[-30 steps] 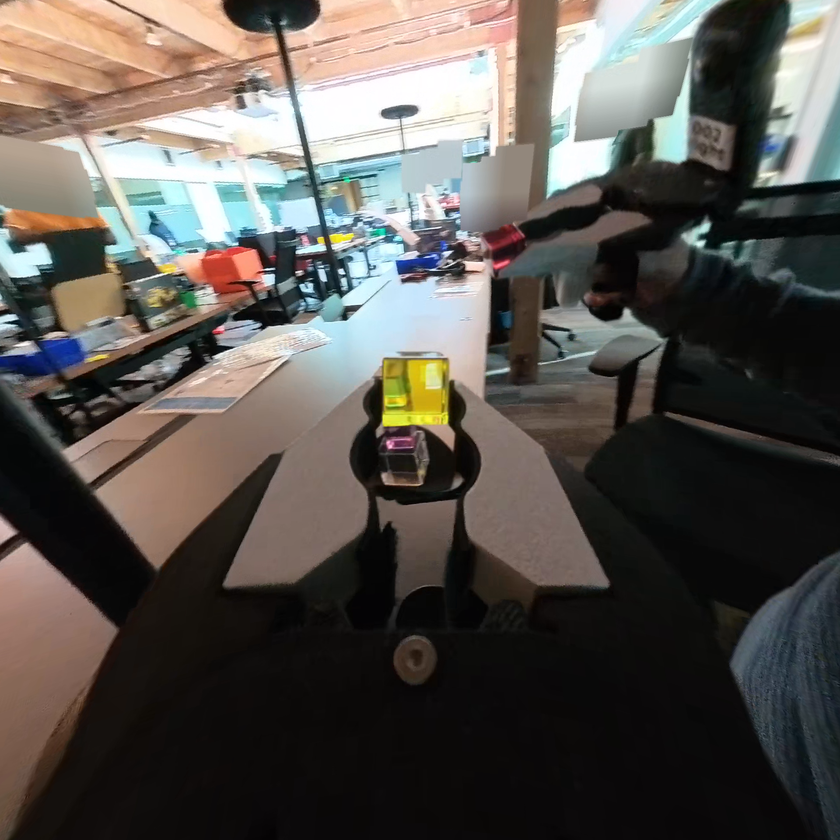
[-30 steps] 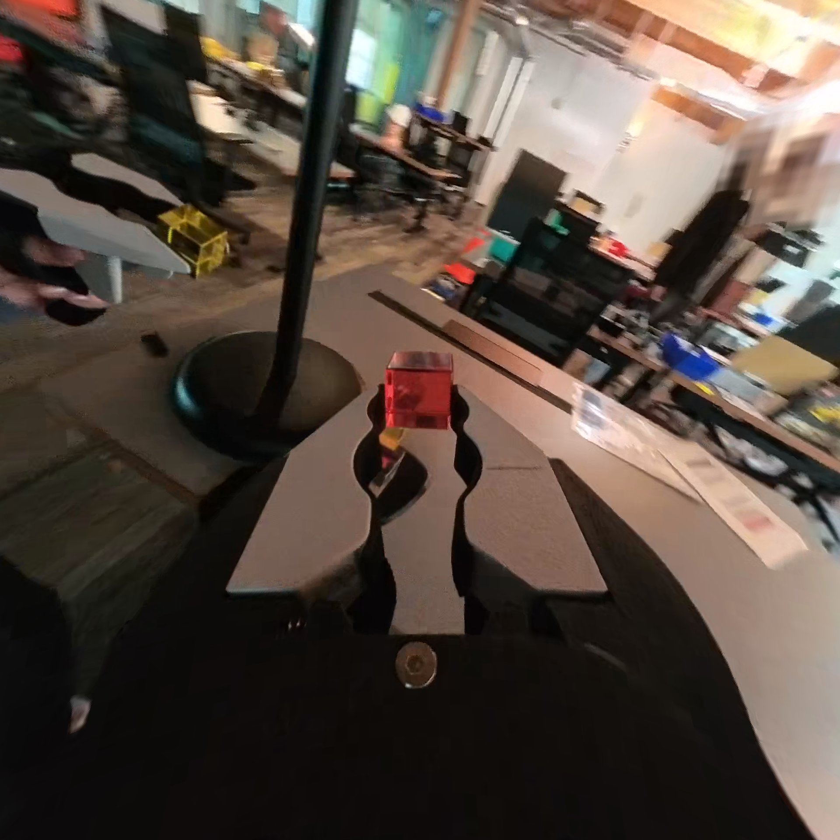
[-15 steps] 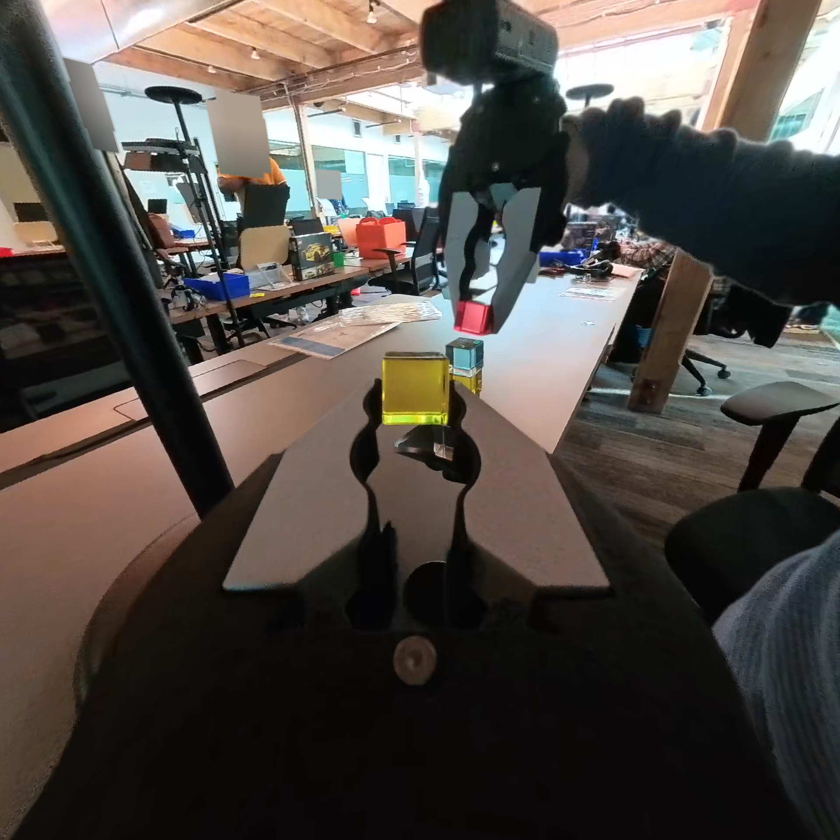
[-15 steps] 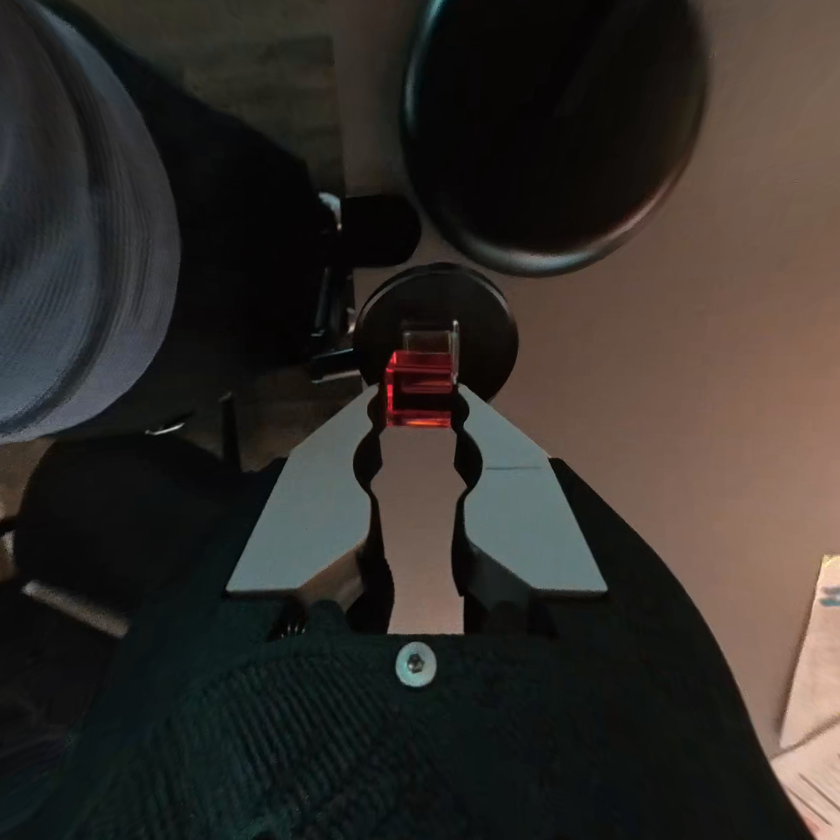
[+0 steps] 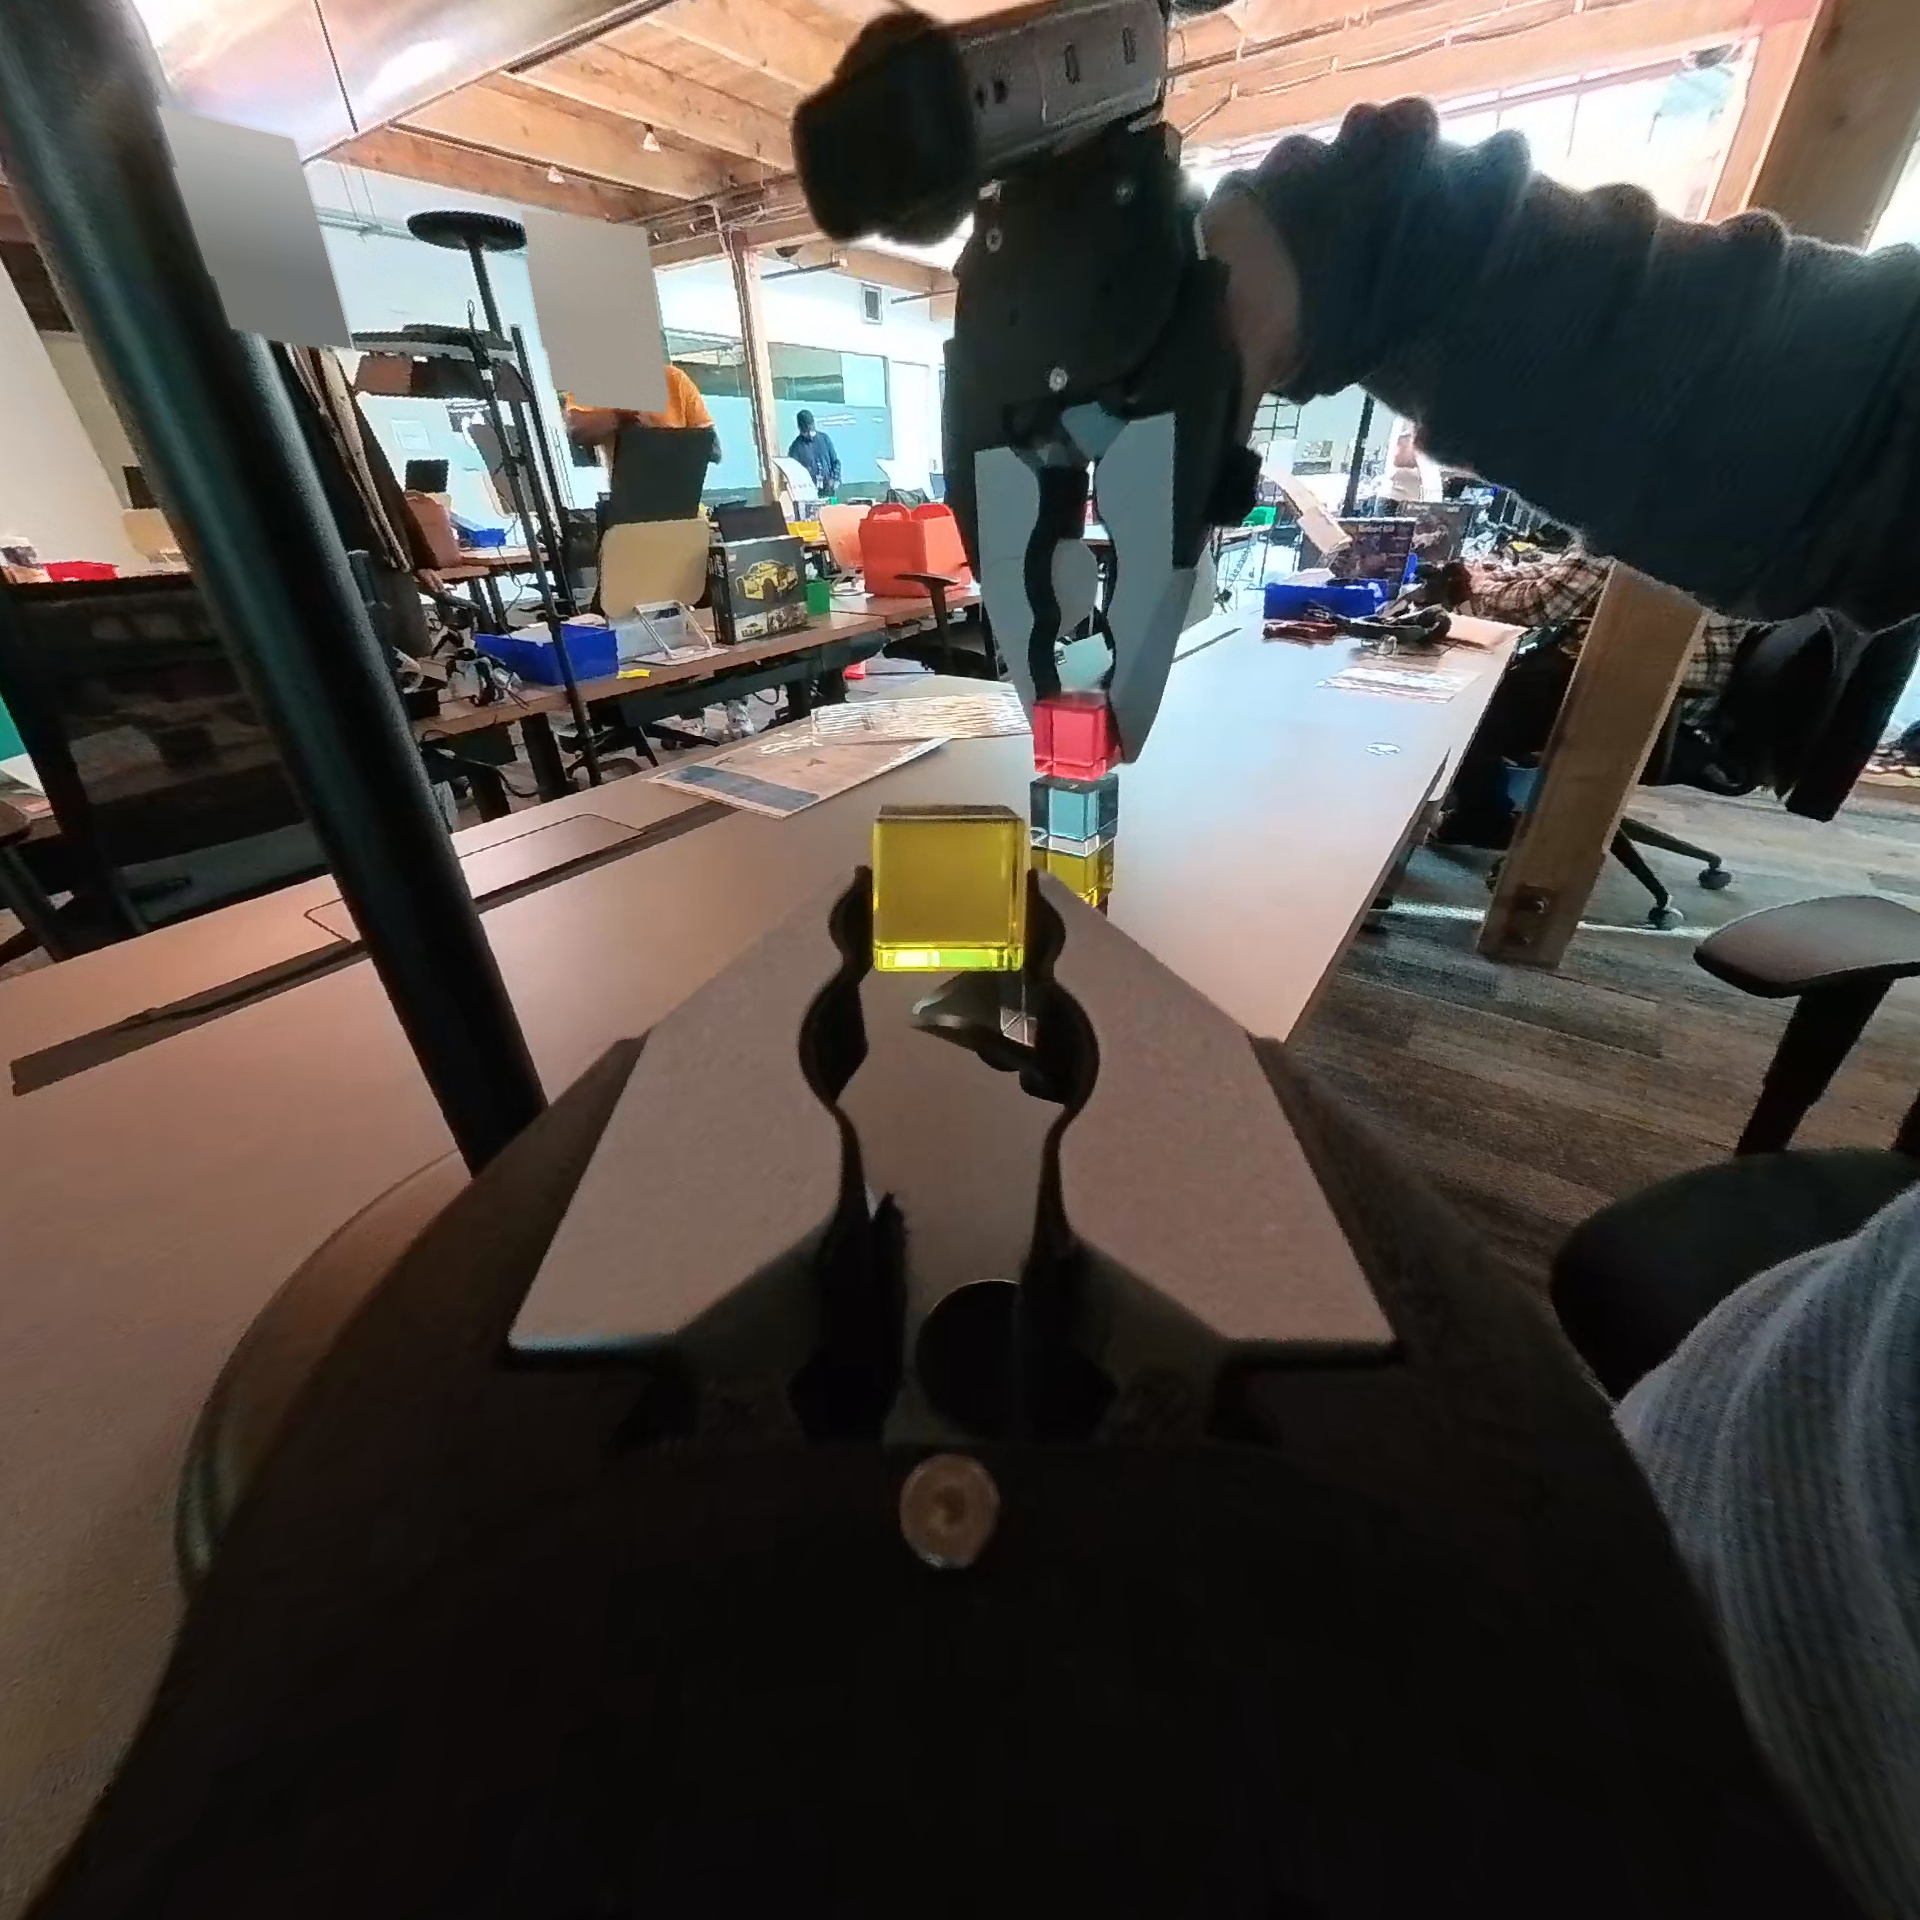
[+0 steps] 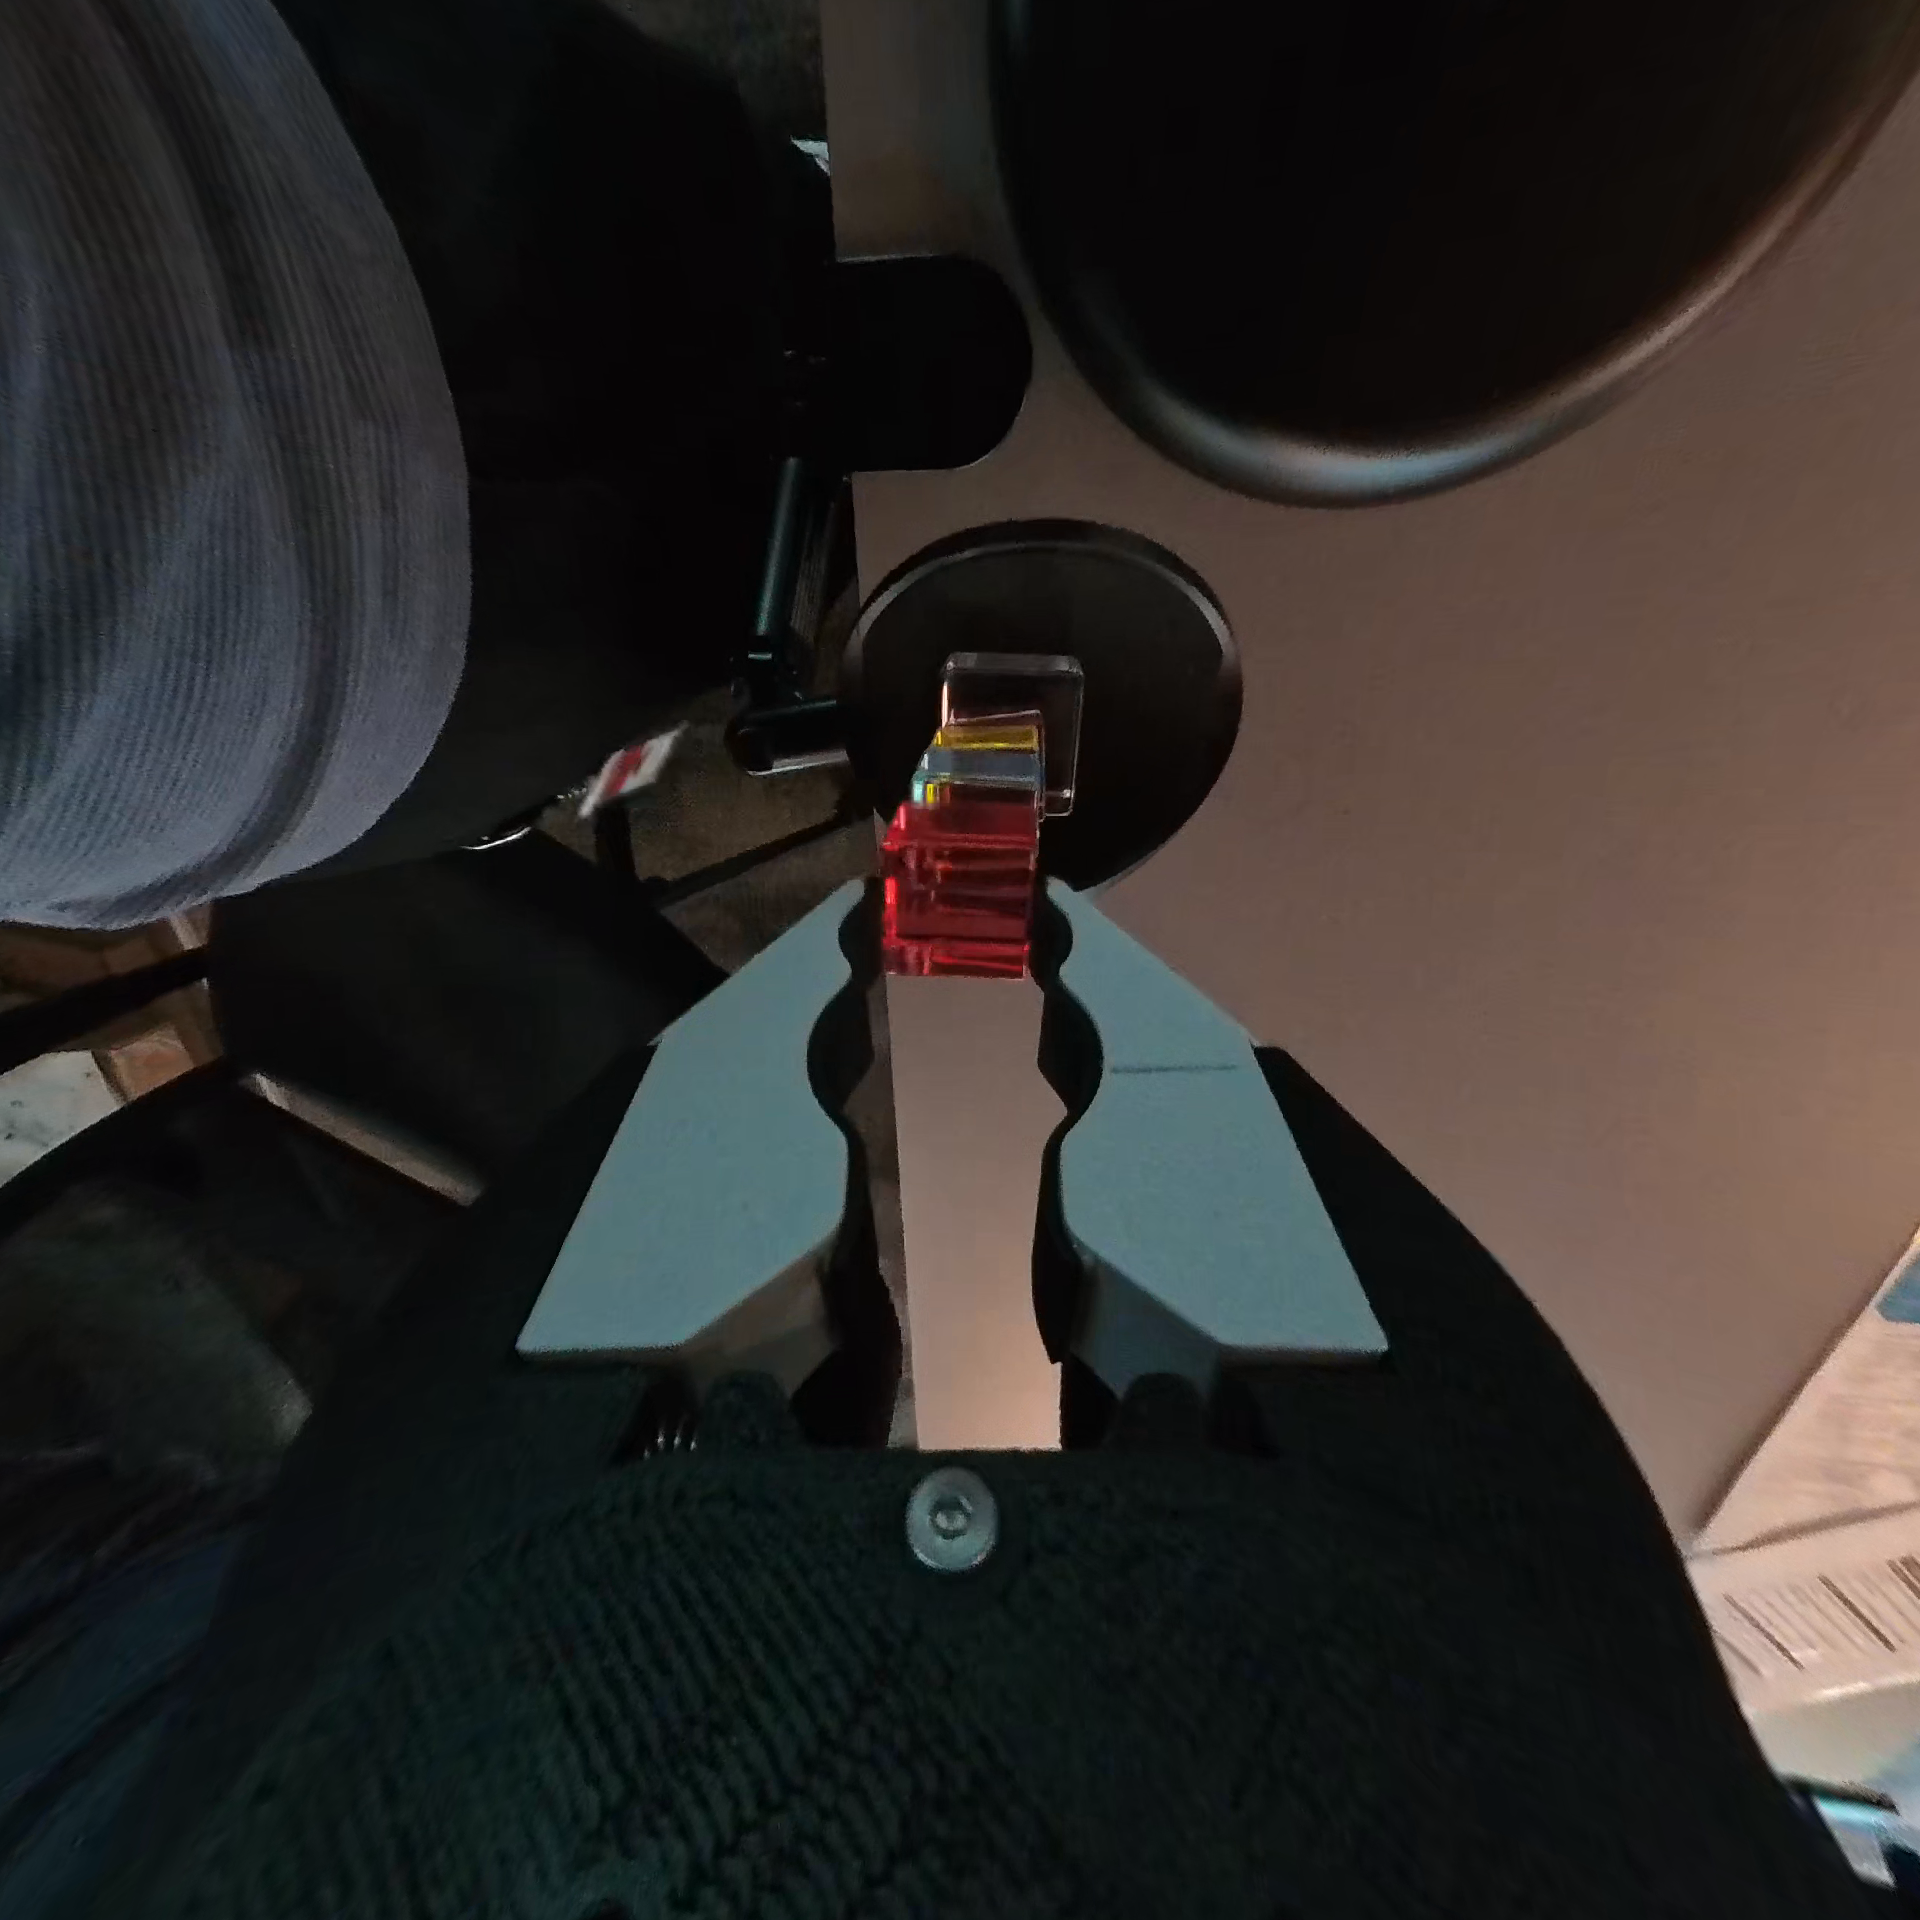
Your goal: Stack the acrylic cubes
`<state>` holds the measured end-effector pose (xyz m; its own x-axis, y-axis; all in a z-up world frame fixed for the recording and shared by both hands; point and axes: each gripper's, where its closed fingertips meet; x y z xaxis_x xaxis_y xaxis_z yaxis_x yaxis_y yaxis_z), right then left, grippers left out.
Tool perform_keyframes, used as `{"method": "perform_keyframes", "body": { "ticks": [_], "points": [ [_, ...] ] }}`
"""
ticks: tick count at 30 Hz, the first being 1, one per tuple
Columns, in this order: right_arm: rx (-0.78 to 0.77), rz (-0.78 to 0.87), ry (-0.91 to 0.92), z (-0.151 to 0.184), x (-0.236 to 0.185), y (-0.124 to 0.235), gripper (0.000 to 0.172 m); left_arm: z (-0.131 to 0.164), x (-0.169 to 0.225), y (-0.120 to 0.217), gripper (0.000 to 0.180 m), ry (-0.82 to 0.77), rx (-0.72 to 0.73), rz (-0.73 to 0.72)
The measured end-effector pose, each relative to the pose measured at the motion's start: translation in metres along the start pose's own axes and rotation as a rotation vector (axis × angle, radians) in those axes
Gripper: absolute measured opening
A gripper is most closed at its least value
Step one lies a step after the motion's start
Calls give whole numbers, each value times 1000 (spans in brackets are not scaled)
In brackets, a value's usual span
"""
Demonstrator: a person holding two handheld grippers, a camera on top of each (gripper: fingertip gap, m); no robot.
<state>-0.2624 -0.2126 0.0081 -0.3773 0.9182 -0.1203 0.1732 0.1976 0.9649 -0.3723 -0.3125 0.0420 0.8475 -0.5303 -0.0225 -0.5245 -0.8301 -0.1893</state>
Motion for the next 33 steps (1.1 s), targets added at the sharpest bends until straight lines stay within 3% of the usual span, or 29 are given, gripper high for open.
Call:
{"method": "perform_keyframes", "body": {
  "ticks": [18,25,27,29,33],
  "points": [
    [31,6,-42,-3,2,-4,26,1,0,-1,26,1,-2,12],
    [101,20,-68,-6,-3,2,72,-2,5,-7,26,0,8,35],
    [200,66,-82,-14,-1,15,85,-6,7,-9,26,-9,20,44],
    [386,116,-129,-36,-2,33,86,-13,10,-13,26,-31,46,56],
    [827,26,-239,-92,-38,68,56,-35,20,-24,27,-130,110,73]
  ]
}}
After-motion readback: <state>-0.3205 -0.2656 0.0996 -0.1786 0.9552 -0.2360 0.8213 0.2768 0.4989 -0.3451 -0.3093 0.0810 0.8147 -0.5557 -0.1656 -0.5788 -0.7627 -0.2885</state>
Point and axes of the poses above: each gripper's, where its closed fingertips meet, y back along the fingers, z out of its underside, x = y × z across the jaws, and after that the axes turned 9 degrees about x, right-handed
